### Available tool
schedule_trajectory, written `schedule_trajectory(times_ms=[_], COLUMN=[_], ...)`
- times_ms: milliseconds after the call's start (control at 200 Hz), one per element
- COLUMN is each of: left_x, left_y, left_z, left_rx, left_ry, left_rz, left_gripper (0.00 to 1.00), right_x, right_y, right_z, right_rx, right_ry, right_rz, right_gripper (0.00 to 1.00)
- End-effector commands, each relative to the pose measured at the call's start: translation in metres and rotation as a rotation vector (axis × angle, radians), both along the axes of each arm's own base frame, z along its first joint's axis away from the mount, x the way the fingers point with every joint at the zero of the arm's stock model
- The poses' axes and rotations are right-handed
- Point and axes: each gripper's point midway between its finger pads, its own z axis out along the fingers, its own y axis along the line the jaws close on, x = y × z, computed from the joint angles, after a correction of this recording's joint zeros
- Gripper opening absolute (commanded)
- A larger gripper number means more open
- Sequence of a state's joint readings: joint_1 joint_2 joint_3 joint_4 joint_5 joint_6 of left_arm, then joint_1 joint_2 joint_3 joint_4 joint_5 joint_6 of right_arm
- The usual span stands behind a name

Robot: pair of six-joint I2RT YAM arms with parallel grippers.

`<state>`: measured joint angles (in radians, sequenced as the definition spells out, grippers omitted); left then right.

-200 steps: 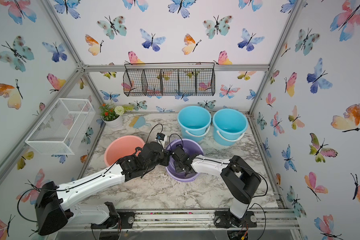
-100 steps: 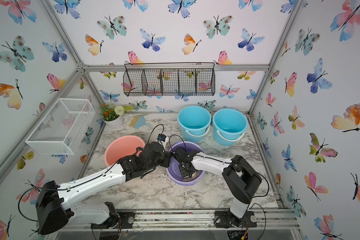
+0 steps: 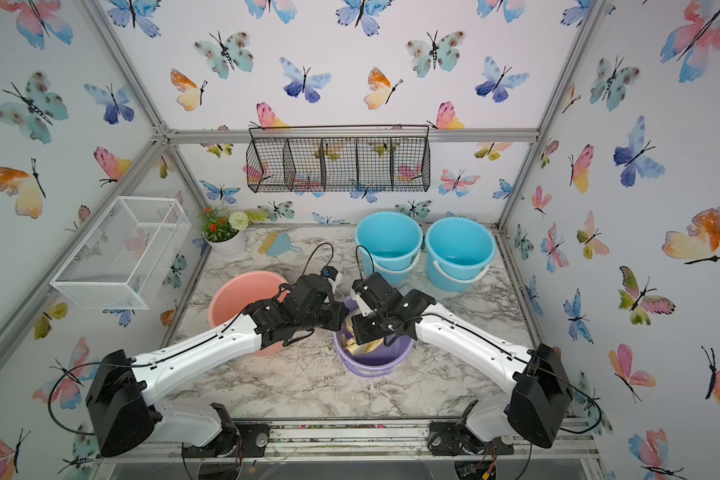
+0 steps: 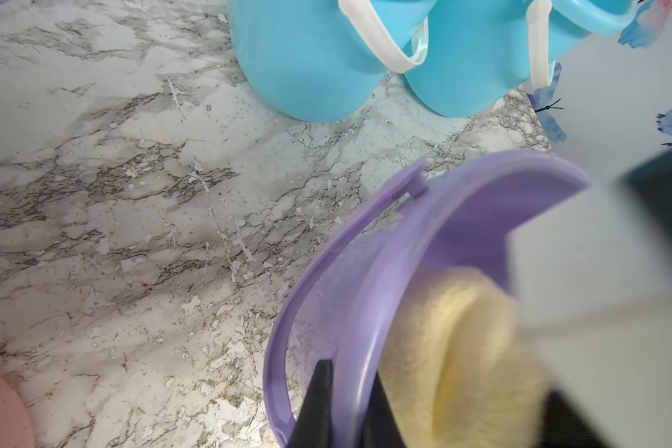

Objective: Wipe the inside of the bucket with a cloth
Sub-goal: Wipe the dirt from the inside of the bucket, then place the bucket at the center of the board.

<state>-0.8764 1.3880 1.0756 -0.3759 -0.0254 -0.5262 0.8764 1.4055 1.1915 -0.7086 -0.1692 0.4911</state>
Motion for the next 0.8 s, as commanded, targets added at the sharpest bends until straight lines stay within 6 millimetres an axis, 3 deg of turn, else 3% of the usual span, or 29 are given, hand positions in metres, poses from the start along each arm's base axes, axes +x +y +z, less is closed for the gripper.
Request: schedule_trajectory(times_ms=[0, 255, 531, 711, 791], left_x=[-0.001, 0.027, 0.05, 0.053, 0.055], left_y=[0.006, 0.032, 0.05, 0.053, 0.056], left_z=[-0.012, -0.012, -0.017, -0.013, -0.011], left_rx=[0.033, 0.034, 0.076, 0.067, 0.066], left_ry=[0.069, 0.116, 0.163, 0.161, 0.155], left_rz=[-0.004, 0.056, 0.101, 0.111, 0.119], left_gripper=[0.0, 0.0, 0.0, 0.19, 0.27], right_x=[0.006, 0.03, 0.039, 0.042, 0.044], right_y=[-0.024, -0.065, -0.118, -0.14, -0.155], right_z=[0.023, 0.088, 0.102, 0.107, 0.12], right_rx=[-0.066, -0.071, -0.135, -0.155, -0.185], right_ry=[-0.052, -0.256, -0.359, -0.392, -0.439], right_rz=[-0.069, -0.25, -0.411, -0.471, -0.522], right_gripper=[0.02, 0.02, 0.02, 0.02, 0.02])
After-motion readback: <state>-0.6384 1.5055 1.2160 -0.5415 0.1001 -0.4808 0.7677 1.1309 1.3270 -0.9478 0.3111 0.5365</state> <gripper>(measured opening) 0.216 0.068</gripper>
